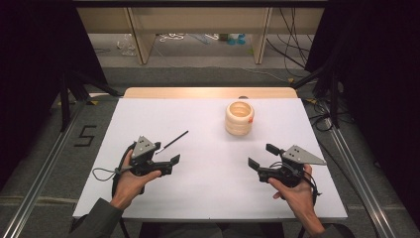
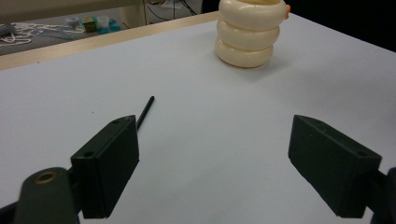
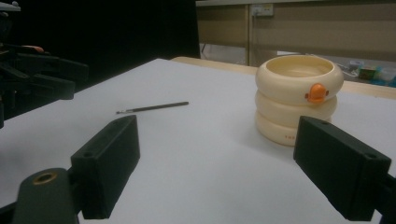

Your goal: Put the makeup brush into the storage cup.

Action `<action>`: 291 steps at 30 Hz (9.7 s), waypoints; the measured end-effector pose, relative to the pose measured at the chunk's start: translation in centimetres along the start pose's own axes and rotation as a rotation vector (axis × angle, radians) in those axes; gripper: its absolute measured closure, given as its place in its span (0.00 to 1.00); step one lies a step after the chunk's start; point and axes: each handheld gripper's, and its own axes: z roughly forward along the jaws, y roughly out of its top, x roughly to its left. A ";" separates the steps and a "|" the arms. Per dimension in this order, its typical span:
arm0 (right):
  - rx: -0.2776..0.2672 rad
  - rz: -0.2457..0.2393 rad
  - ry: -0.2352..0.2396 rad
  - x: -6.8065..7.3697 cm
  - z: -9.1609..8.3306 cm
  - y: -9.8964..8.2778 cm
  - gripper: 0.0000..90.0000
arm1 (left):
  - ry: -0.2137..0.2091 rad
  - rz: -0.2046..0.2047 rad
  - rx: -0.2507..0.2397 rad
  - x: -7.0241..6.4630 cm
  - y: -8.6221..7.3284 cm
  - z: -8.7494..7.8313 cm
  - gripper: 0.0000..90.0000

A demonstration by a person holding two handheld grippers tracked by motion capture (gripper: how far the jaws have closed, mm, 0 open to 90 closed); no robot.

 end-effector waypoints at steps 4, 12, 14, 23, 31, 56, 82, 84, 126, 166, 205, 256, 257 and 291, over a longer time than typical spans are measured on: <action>-0.001 -0.003 -0.003 -0.1 0.0 0.0 0.17 | -0.006 0.007 0.003 0.0 0.0 0.1 0.18; -0.002 -0.008 -0.004 -0.1 0.1 0.0 0.17 | -0.003 -0.004 0.007 0.0 0.0 0.1 0.18; -0.002 -0.007 -0.004 -0.1 0.1 0.0 0.17 | -0.003 0.004 0.011 0.1 0.0 0.1 0.18; 0.007 0.001 0.001 -0.1 0.0 0.0 0.17 | 0.001 -0.021 0.028 0.7 0.2 0.2 0.18; 0.007 0.011 0.007 0.0 0.3 -0.1 0.17 | -0.003 -0.008 0.086 1.6 0.3 1.2 0.20; 0.040 -0.005 0.003 -0.1 0.1 0.0 0.17 | -0.008 0.143 0.413 4.7 4.1 6.2 0.24; 0.007 0.009 0.023 0.0 0.4 -0.2 0.17 | 0.004 0.229 0.683 6.6 5.1 9.9 0.34; 0.013 0.003 0.015 0.0 0.4 -0.1 0.17 | 0.003 0.251 0.719 6.9 5.1 10.1 0.34; 0.015 -0.004 0.029 0.0 0.4 -0.2 0.17 | -0.025 0.234 0.851 8.2 4.6 12.5 0.57; 0.008 0.004 0.038 0.1 0.5 -0.1 0.18 | -0.053 0.250 0.874 8.4 4.0 13.3 0.88; 0.021 -0.006 0.025 0.2 0.2 -0.1 0.18 | -0.135 0.207 0.815 8.3 4.6 12.8 0.94; 0.131 -0.384 0.195 4.5 2.2 -0.6 0.19 | -0.493 0.427 0.727 -5.0 4.2 8.5 0.94; 0.130 -0.386 0.202 4.7 2.3 -0.7 0.19 | -0.501 0.437 0.733 -5.3 4.1 8.5 0.94; 0.346 -0.931 0.264 8.3 5.3 -2.1 0.42 | -0.609 0.504 0.723 -9.1 4.6 7.6 0.94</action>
